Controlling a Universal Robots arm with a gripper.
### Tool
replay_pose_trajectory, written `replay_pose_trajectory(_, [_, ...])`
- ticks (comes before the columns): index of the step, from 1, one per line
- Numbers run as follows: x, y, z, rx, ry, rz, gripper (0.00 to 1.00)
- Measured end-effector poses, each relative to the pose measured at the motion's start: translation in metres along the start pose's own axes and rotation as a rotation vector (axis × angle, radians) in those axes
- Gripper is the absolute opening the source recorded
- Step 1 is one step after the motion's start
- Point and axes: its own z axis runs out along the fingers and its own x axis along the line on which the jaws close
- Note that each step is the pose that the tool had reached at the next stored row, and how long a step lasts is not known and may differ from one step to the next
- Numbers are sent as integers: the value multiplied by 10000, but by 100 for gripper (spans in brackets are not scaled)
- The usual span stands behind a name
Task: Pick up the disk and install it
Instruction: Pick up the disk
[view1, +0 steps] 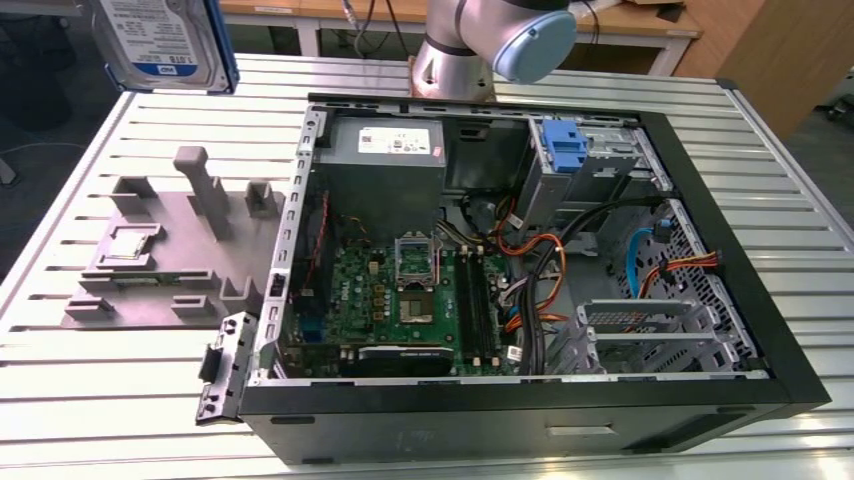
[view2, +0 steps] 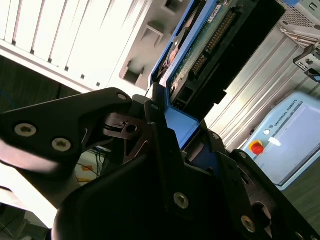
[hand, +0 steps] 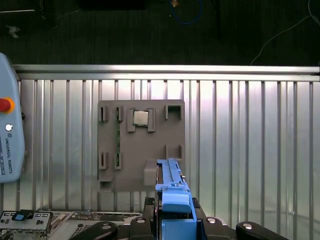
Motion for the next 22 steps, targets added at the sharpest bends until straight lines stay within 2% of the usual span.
replay_pose_trajectory(10, [-1,-63,0,0,0,0,37])
replay_pose_trajectory(22, [-1,-72,0,0,0,0,37])
